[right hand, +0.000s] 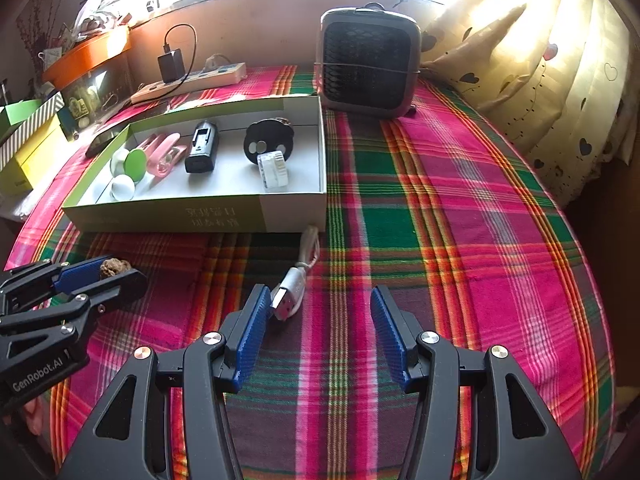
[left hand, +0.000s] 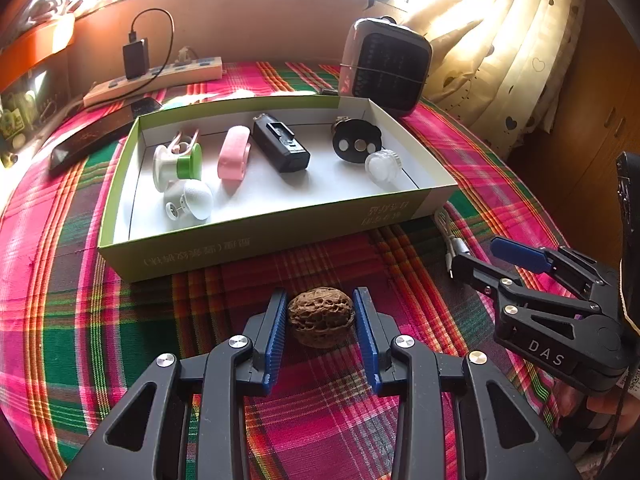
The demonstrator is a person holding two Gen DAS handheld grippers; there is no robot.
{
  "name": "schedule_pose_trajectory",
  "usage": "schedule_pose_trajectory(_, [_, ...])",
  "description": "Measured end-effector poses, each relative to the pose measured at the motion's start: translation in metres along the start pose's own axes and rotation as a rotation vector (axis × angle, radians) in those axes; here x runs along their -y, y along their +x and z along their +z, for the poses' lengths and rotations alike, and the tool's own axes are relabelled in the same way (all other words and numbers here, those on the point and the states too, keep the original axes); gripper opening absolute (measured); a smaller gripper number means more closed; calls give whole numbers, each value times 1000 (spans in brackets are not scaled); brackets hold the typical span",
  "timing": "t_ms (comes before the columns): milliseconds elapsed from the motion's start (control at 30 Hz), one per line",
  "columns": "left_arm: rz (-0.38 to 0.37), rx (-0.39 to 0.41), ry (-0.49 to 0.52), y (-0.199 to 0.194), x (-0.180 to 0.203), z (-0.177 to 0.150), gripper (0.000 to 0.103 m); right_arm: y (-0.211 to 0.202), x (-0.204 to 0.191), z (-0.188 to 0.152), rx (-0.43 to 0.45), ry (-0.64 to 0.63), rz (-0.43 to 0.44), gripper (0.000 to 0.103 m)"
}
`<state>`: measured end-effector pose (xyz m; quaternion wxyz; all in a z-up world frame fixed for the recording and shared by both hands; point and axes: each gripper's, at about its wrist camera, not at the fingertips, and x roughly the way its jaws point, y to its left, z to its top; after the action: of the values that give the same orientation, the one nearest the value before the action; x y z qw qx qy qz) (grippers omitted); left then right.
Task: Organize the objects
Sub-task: 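Grasp the white USB cable with the right tool while the left tool holds the walnut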
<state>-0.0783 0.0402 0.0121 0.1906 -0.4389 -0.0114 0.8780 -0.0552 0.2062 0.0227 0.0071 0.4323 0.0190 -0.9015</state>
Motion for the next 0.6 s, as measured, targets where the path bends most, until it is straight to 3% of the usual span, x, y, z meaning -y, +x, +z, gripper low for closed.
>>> schedule_pose_trajectory(600, [-1,0,2,-1,0,0,31,11,0,3,-7,-28,57,53])
